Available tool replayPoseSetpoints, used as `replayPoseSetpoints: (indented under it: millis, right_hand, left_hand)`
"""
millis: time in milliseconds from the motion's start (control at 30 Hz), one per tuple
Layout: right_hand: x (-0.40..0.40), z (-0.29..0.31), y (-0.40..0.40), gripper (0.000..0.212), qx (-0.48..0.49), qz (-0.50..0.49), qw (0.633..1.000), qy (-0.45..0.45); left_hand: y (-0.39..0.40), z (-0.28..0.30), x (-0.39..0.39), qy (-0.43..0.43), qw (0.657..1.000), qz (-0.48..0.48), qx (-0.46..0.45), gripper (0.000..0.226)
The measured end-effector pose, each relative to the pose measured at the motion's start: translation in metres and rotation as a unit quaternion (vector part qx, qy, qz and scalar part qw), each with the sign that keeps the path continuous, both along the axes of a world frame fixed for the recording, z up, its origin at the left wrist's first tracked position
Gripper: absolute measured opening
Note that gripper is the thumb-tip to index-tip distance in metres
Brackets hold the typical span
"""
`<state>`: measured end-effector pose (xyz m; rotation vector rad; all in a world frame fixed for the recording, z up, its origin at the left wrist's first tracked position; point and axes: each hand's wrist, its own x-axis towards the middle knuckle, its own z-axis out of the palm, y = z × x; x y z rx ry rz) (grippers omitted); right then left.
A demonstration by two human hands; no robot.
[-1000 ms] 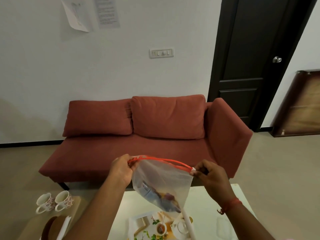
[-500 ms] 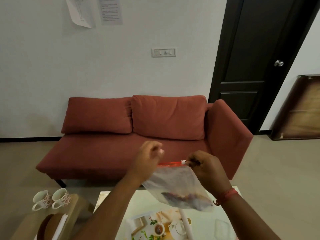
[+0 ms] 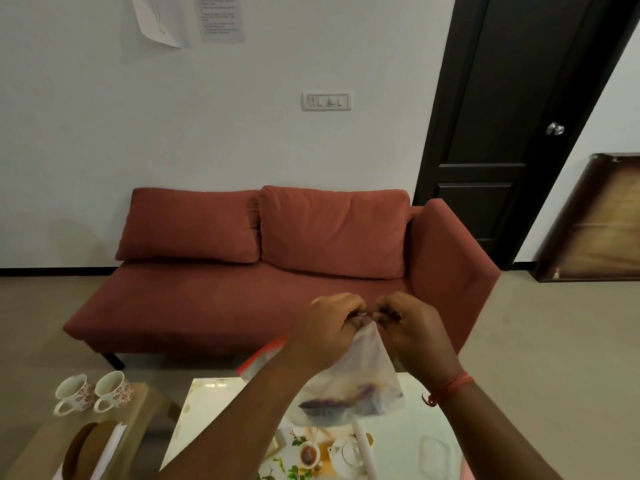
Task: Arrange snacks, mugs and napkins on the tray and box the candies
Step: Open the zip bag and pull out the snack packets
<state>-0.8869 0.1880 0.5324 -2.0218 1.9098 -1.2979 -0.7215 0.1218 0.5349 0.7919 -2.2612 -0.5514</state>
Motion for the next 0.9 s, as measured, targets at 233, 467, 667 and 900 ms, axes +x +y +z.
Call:
replayPoseSetpoints:
  millis: [233, 467, 667, 900]
  right_hand:
    - [-0.013, 0.006, 0.0, 0.018, -0.016, -0.014, 0.999, -0.027]
    - [-0.033, 0.016, 0.001, 0.018, -0.041, -0.041, 0.998, -0.034]
    - [-0.043, 0.026, 0.0, 0.018, -0.051, -0.049, 0.997, -0.015]
    - [-0.057, 0.032, 0.004, 0.019, -0.053, -0.073, 0.996, -0.02]
  left_hand:
    - [-0.017, 0.001, 0.026, -0.004, 0.999, 0.03, -0.012, 0.012]
    - [-0.034, -0.004, 0.069, -0.009, 0.995, 0.097, 0.016, 0.009]
    - [-0.03, -0.018, 0.081, -0.04, 0.991, 0.124, 0.04, 0.01]
    - [-0.03, -0.02, 0.096, -0.045, 0.982, 0.139, 0.118, 0.014]
